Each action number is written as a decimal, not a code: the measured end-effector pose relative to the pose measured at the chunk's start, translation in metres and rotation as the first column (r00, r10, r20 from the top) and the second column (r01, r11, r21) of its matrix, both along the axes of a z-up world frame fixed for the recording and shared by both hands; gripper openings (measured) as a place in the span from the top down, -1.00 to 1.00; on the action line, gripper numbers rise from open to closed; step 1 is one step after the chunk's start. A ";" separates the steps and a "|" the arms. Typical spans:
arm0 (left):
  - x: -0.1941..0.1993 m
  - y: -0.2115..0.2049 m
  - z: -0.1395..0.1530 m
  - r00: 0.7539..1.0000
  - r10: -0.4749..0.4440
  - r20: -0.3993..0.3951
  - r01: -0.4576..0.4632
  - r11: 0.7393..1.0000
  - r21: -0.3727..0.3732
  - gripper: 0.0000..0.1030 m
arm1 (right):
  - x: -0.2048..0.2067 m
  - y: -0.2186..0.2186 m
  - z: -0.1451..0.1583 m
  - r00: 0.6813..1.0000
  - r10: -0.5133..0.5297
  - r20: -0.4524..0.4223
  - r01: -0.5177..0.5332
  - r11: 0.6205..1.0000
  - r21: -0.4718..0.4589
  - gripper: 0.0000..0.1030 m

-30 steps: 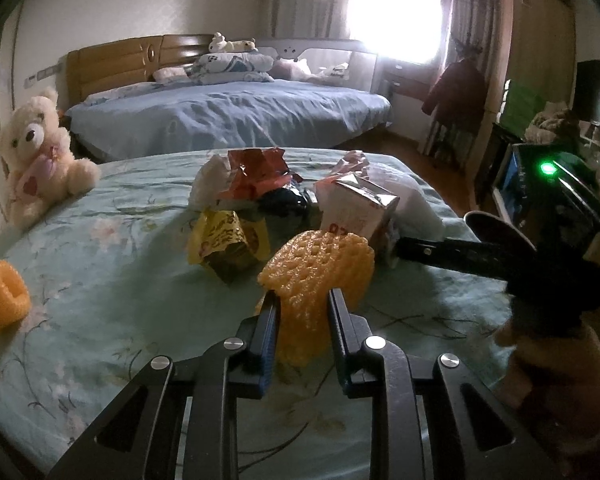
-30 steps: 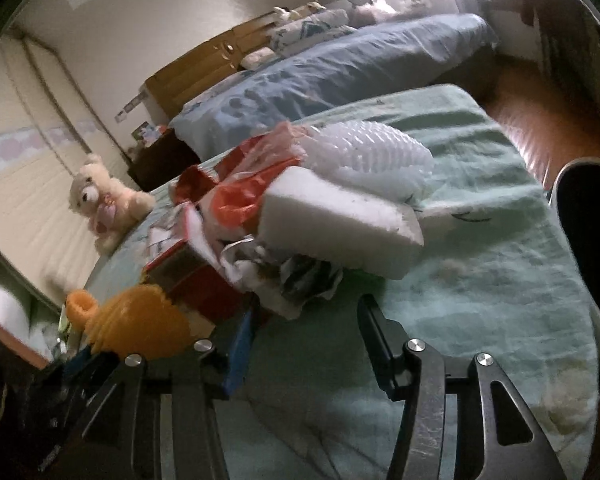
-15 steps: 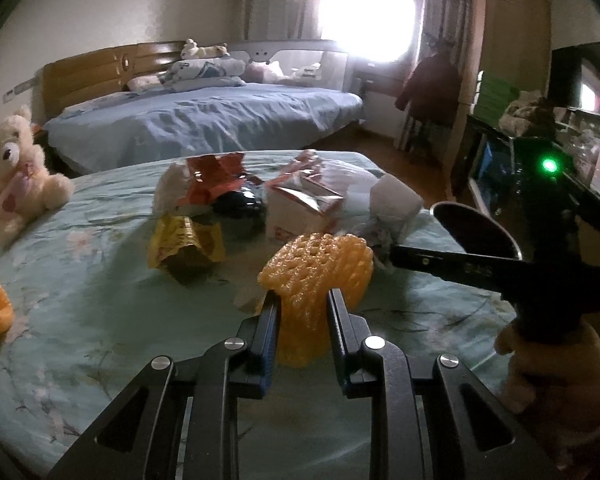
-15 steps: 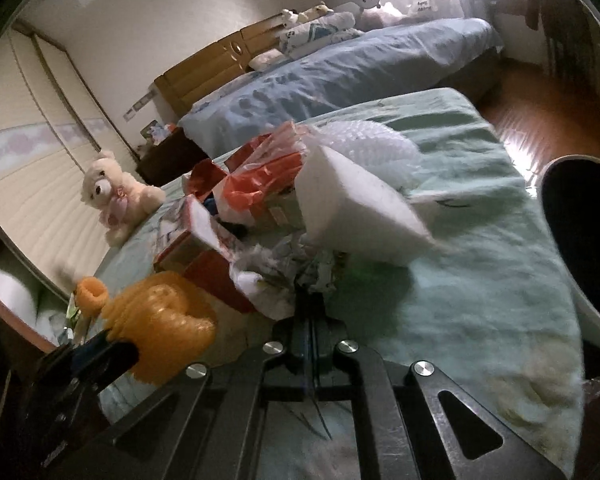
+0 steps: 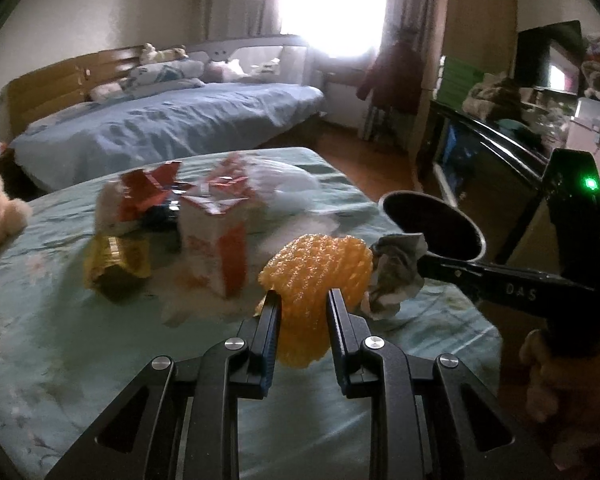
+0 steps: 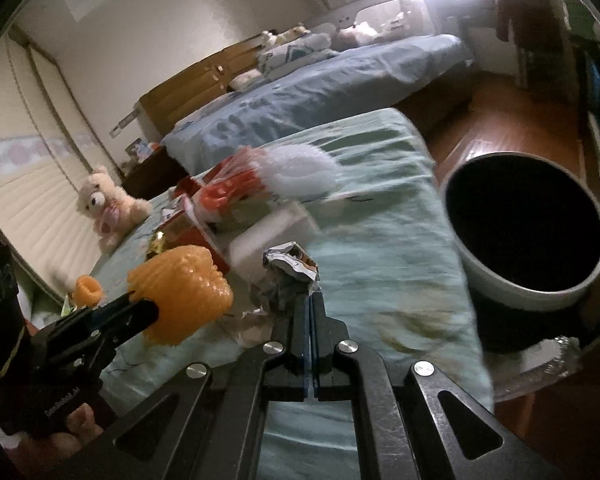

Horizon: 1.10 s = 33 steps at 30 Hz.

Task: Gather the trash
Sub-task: 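Carry both items over the black bin and open both tools to drop them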

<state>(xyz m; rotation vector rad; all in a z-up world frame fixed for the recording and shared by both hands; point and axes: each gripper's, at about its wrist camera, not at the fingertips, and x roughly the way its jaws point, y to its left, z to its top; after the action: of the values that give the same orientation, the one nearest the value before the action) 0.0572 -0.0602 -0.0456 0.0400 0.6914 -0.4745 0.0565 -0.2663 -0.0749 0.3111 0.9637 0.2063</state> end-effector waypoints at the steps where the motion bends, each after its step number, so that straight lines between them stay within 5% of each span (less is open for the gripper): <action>1: 0.002 -0.004 0.000 1.000 -0.011 -0.003 0.011 1.000 0.001 0.57 | 0.000 -0.004 0.001 1.000 -0.012 0.004 0.012 1.000 -0.003 1.00; 19: 0.059 -0.086 -0.001 0.991 -0.131 -0.022 0.132 0.991 0.012 0.57 | 0.003 -0.105 0.013 0.970 -0.236 0.059 0.240 0.969 -0.065 1.00; 33: 0.104 -0.149 -0.006 0.984 -0.175 -0.035 0.177 0.984 0.030 0.57 | 0.022 -0.141 0.001 0.953 -0.300 0.050 0.304 0.947 -0.104 1.00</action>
<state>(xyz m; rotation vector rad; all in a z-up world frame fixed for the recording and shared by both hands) 0.1615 -0.2088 -0.0519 0.1257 0.7307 -0.6346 0.0781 -0.4077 -0.0742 0.3476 0.8785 -0.1223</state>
